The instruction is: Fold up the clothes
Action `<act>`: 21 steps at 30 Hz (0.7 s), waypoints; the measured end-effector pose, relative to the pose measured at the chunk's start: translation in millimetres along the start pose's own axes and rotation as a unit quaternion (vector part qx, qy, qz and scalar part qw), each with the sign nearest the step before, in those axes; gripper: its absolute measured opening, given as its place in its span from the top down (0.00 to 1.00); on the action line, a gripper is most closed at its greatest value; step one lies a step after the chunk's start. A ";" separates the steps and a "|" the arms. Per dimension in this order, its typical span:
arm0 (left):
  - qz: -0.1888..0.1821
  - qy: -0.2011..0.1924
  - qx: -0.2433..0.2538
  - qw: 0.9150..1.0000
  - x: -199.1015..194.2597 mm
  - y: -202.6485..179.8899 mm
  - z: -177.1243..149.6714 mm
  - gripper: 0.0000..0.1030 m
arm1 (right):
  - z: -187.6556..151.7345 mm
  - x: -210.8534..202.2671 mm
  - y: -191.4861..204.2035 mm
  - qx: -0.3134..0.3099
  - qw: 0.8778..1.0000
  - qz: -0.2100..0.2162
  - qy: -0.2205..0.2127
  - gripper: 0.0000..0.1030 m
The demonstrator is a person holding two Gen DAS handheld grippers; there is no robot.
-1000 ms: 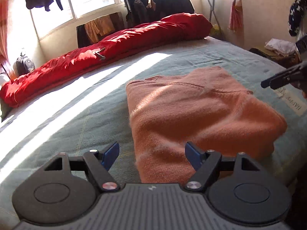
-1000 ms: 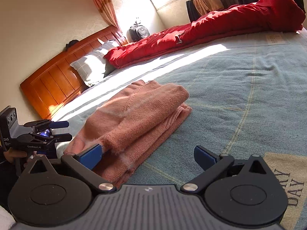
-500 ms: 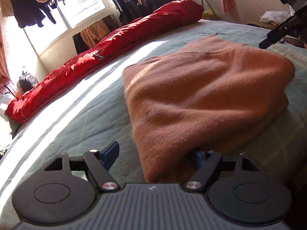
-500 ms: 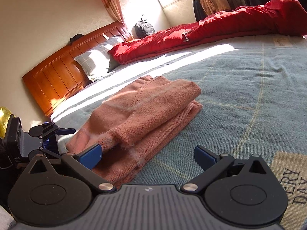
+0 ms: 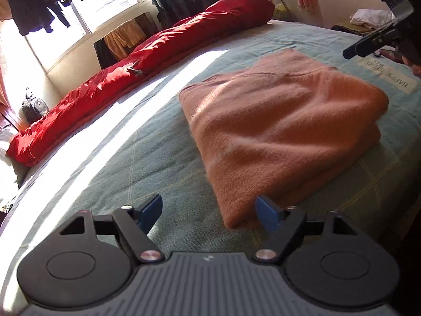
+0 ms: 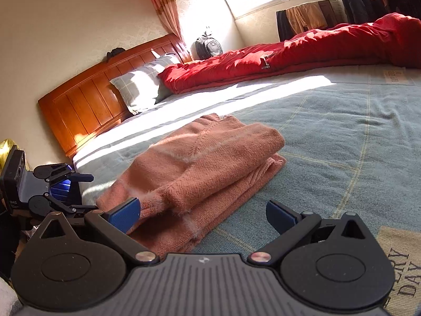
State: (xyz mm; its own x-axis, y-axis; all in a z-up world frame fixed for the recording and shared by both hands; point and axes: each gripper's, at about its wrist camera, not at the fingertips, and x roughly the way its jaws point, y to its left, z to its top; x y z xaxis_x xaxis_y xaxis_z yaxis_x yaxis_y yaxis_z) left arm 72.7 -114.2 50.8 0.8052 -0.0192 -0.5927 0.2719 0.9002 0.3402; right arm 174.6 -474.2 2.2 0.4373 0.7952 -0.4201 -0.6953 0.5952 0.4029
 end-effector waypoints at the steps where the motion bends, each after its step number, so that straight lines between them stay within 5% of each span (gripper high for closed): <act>1: -0.010 -0.031 -0.023 0.999 -5.2 8.6 10.1 0.22 | 4.7 1.2 4.9 -0.010 1.000 0.011 -0.010 0.06; 4: -0.077 -0.095 -0.104 0.987 10.9 30.1 36.6 0.22 | 17.7 11.5 22.2 -0.043 0.998 0.045 -0.024 0.24; 6: -0.111 -0.092 -0.110 0.983 35.4 24.8 42.9 0.22 | 18.5 24.3 38.2 -0.074 0.996 0.053 -0.008 0.38; 9: -0.145 -0.057 -0.105 0.982 77.2 9.9 41.1 0.22 | 7.4 39.8 60.5 -0.137 0.989 0.044 0.026 0.41; 13: -0.098 -0.012 -0.056 0.994 106.1 -15.5 16.7 0.18 | -17.8 41.5 61.6 -0.210 0.976 -0.013 0.062 0.42; 15: -0.105 -0.009 -0.075 0.992 100.7 -10.8 15.2 0.18 | -18.8 36.0 56.9 -0.213 0.974 -0.029 0.073 0.42; 21: -0.113 -0.056 -0.055 0.991 76.8 -9.8 42.3 0.17 | -5.3 19.4 67.6 -0.213 0.977 0.018 0.023 0.40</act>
State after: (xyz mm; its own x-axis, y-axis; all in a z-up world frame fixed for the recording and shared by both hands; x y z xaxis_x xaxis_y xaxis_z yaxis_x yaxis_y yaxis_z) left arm 154.1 -142.9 32.8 0.7849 -0.2682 -0.5586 0.3981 0.9091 0.1229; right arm 133.0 -419.2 17.0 0.3891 0.8025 -0.4523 -0.8882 0.4571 0.0468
